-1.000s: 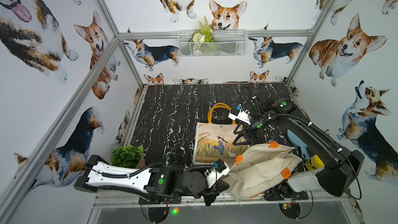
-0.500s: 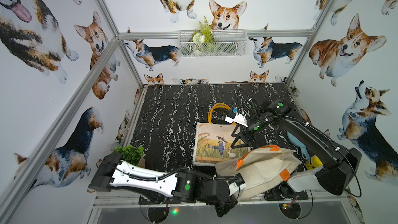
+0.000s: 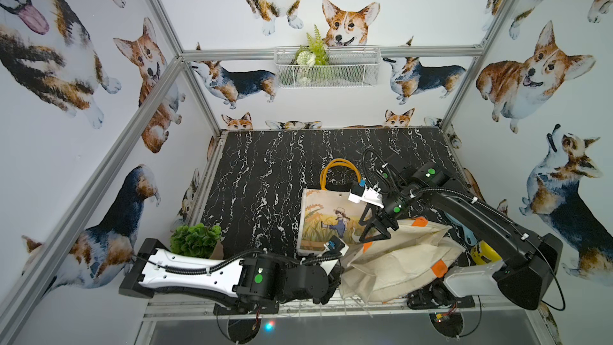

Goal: Put away the canvas bag
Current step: Adjust the canvas bag at the center of the board, then pick up the canvas bag from the center of the board.

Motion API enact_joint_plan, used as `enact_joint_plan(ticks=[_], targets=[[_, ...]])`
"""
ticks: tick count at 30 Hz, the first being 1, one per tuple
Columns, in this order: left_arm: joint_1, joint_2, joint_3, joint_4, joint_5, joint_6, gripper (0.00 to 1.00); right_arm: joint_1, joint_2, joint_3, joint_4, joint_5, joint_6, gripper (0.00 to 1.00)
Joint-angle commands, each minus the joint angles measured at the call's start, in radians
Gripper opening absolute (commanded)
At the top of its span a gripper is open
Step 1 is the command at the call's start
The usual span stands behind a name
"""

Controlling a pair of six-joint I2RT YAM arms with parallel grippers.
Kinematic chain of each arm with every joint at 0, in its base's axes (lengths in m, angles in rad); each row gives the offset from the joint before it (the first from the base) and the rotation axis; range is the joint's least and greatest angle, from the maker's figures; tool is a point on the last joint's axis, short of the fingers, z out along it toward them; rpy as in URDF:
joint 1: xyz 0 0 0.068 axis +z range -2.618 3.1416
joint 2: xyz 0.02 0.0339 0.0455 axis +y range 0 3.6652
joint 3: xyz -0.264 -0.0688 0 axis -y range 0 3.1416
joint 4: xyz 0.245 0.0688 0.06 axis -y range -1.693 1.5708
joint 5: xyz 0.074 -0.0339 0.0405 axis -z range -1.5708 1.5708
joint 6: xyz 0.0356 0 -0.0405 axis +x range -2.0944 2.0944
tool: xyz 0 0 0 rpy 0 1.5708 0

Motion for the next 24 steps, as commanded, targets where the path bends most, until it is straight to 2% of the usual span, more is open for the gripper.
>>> enact_joint_plan(ticks=[1, 7, 13, 18, 24], targets=[[0.051, 0.018, 0.012, 0.031, 0.02, 0.032, 0.0, 0.023, -0.032, -0.013, -0.031, -0.033, -0.016, 0.83], [0.083, 0.074, 0.052, 0.02, 0.096, 0.057, 0.0, 0.041, -0.059, -0.024, -0.008, 0.025, 0.009, 0.84], [0.083, -0.007, -0.003, -0.008, 0.093, 0.033, 0.0, 0.1, -0.072, -0.016, 0.001, 0.071, -0.002, 0.84], [0.11, -0.046, -0.007, 0.016, 0.076, 0.042, 0.0, 0.194, -0.085, -0.018, 0.012, 0.256, 0.003, 0.9], [0.158, 0.02, 0.037, 0.042, 0.141, 0.081, 0.0, 0.31, -0.085, -0.021, 0.041, 0.5, 0.023, 0.9]])
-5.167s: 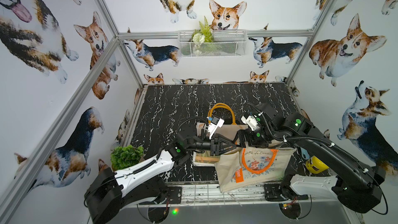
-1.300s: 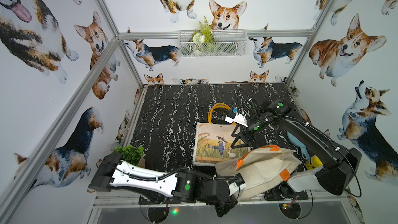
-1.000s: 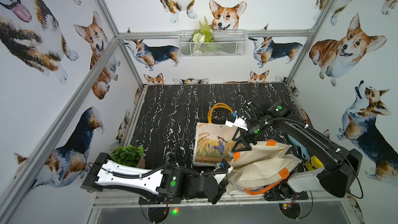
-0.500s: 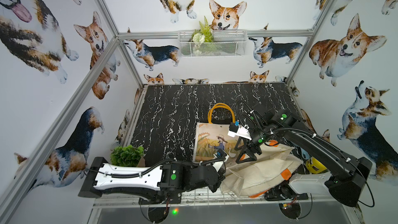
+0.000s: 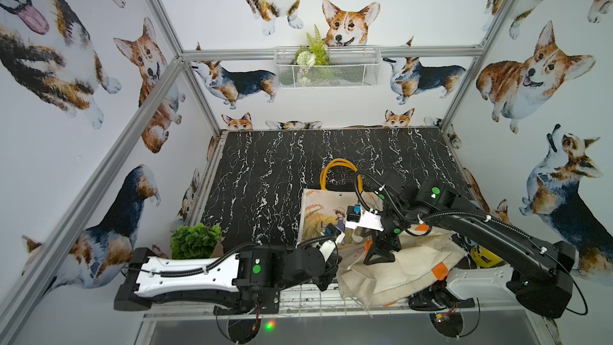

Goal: Put away the canvas bag
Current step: Pick up the canvas bag from the center of the board.

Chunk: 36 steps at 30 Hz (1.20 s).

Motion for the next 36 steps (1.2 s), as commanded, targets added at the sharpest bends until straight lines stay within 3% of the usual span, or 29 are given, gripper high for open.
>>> enact_joint_plan(ticks=[1, 7, 9, 11, 14, 16, 17, 23, 30, 33, 36], targets=[[0.014, 0.042, 0.028, 0.044, 0.038, 0.029, 0.0, 0.062, 0.0, -0.001, 0.034, 0.208, 0.008, 0.9], [0.019, 0.09, 0.043, 0.061, 0.054, 0.033, 0.0, 0.095, -0.011, 0.029, 0.061, 0.234, 0.037, 0.86], [0.019, 0.085, 0.037, 0.06, 0.054, 0.03, 0.0, 0.104, -0.017, 0.042, 0.063, 0.239, 0.038, 0.78], [0.021, 0.073, 0.03, 0.053, 0.047, 0.027, 0.0, 0.106, -0.012, 0.045, 0.05, 0.229, 0.031, 0.66], [0.026, 0.036, 0.027, 0.016, 0.019, 0.018, 0.0, 0.108, -0.006, 0.04, 0.031, 0.192, 0.013, 0.35], [0.033, -0.001, 0.034, -0.033, -0.017, 0.009, 0.0, 0.108, -0.011, 0.037, 0.024, 0.168, 0.004, 0.06], [0.039, -0.022, 0.039, -0.059, -0.031, 0.005, 0.0, 0.108, -0.014, 0.038, 0.022, 0.162, 0.003, 0.0], [0.098, -0.202, 0.048, -0.181, -0.083, 0.005, 0.0, 0.095, -0.083, 0.12, 0.015, 0.162, 0.003, 0.0], [0.127, -0.32, 0.06, -0.226, -0.106, 0.027, 0.01, -0.083, -0.096, 0.246, -0.025, 0.109, -0.057, 0.0], [0.127, -0.287, 0.083, -0.235, -0.092, 0.064, 0.09, -0.167, -0.045, 0.279, -0.04, 0.09, -0.102, 0.0], [0.128, -0.232, 0.152, -0.218, -0.063, 0.141, 0.27, -0.231, 0.015, 0.308, -0.055, 0.058, -0.165, 0.0]])
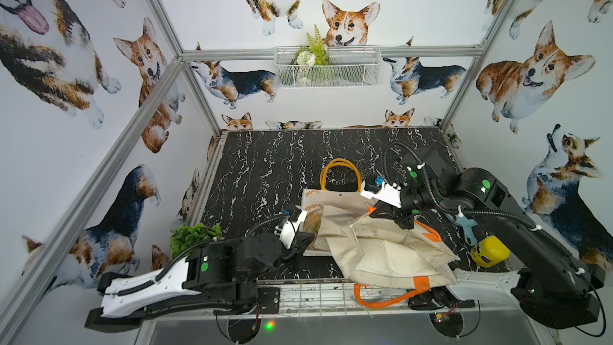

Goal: Put away the canvas bag
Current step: Pick up the canvas bag from the center of the board.

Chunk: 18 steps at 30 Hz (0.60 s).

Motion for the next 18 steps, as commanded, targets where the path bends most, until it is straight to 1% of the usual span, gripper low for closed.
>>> enact_joint_plan(ticks=[1, 2, 3, 4, 5, 7, 9, 11, 12, 14, 15, 16, 18], targets=[[0.004, 0.062, 0.052, 0.02, 0.023, 0.123, 0.33, -0.062, 0.067, 0.034, -0.027, -0.06, -0.12, 0.0], [0.009, 0.083, 0.067, 0.03, 0.025, 0.158, 0.37, -0.08, 0.091, 0.043, -0.025, -0.071, -0.142, 0.0], [0.015, 0.102, 0.076, 0.04, 0.029, 0.186, 0.4, -0.093, 0.114, 0.052, -0.021, -0.073, -0.156, 0.0], [0.033, 0.121, 0.085, 0.052, 0.045, 0.217, 0.42, -0.111, 0.142, 0.067, -0.018, -0.081, -0.168, 0.0], [0.065, 0.142, 0.095, 0.061, 0.082, 0.239, 0.43, -0.126, 0.172, 0.082, -0.011, -0.087, -0.176, 0.0], [0.156, 0.18, 0.102, 0.077, 0.195, 0.267, 0.43, -0.146, 0.229, 0.12, 0.007, -0.073, -0.176, 0.0], [0.274, 0.223, 0.101, 0.087, 0.33, 0.276, 0.43, -0.16, 0.288, 0.172, 0.01, -0.065, -0.18, 0.0], [0.41, 0.27, 0.098, 0.091, 0.465, 0.279, 0.43, -0.172, 0.341, 0.208, 0.018, -0.018, -0.182, 0.0], [0.476, 0.289, 0.096, 0.095, 0.512, 0.276, 0.4, -0.183, 0.36, 0.219, 0.024, 0.0, -0.18, 0.0], [0.573, 0.307, 0.067, 0.147, 0.633, 0.261, 0.37, -0.226, 0.38, 0.221, 0.059, 0.038, -0.13, 0.0], [0.598, 0.312, 0.048, 0.178, 0.671, 0.245, 0.36, -0.256, 0.381, 0.217, 0.081, 0.062, -0.091, 0.0], [0.613, 0.323, 0.033, 0.21, 0.695, 0.227, 0.34, -0.283, 0.376, 0.211, 0.105, 0.092, -0.049, 0.0], [0.613, 0.372, 0.016, 0.26, 0.729, 0.204, 0.32, -0.346, 0.333, 0.162, 0.176, 0.179, 0.033, 0.0]])
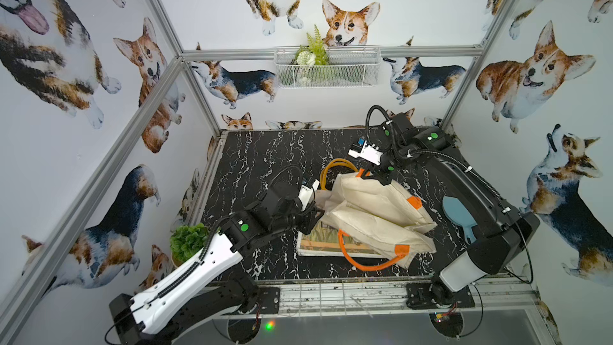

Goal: Put away the canvas bag
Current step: Pick up the canvas bag from the center of the board, then place the canvas bag at the center of the board.

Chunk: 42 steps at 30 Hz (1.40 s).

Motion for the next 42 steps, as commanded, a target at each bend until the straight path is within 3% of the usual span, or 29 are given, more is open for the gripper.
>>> enact_joint_plan(ticks=[1, 3, 9, 11, 15, 20, 24, 25, 27, 28, 32, 36, 39, 42], targets=[[0.017, 0.08, -0.027, 0.153, 0.221, -0.04, 0.32, -0.087, -0.063, -0.061, 0.155, 0.161, 0.142, 0.0], [0.002, 0.158, -0.018, 0.221, 0.288, -0.052, 0.33, -0.141, -0.095, -0.098, 0.188, 0.214, 0.174, 0.0], [-0.041, 0.299, 0.07, 0.207, 0.235, -0.047, 0.31, -0.24, -0.09, -0.141, 0.21, 0.299, 0.191, 0.0], [-0.041, 0.292, 0.073, 0.182, 0.218, -0.045, 0.32, -0.271, -0.071, -0.135, 0.222, 0.37, 0.201, 0.0], [-0.041, 0.254, 0.057, 0.133, 0.183, -0.044, 0.32, -0.338, -0.058, -0.133, 0.278, 0.386, 0.214, 0.0], [-0.034, 0.191, 0.01, 0.116, 0.123, -0.083, 0.33, -0.347, -0.003, -0.051, 0.289, 0.461, 0.242, 0.0], [-0.031, 0.177, -0.001, 0.092, 0.114, -0.092, 0.36, -0.347, 0.0, -0.052, 0.315, 0.424, 0.249, 0.01], [-0.031, 0.175, -0.001, 0.082, 0.104, -0.092, 0.36, -0.346, 0.003, -0.057, 0.309, 0.407, 0.253, 0.2], [-0.029, 0.17, -0.001, 0.07, 0.084, -0.097, 0.36, -0.347, -0.006, -0.083, 0.32, 0.387, 0.275, 0.68], [-0.028, 0.166, -0.001, 0.066, 0.078, -0.101, 0.37, -0.346, -0.022, -0.101, 0.334, 0.381, 0.295, 0.81], [-0.012, 0.159, 0.004, 0.028, 0.042, -0.125, 0.42, -0.315, -0.143, -0.164, 0.37, 0.362, 0.299, 0.88], [0.033, 0.145, 0.014, -0.086, -0.062, -0.167, 0.46, -0.13, -0.296, -0.165, 0.318, 0.397, 0.247, 0.87], [0.109, 0.111, -0.023, -0.114, -0.054, -0.215, 0.49, 0.041, -0.374, -0.157, 0.234, 0.369, 0.345, 0.84], [0.168, 0.084, -0.102, -0.098, -0.014, -0.255, 0.52, 0.21, -0.479, -0.272, 0.223, 0.284, 0.543, 0.81]])
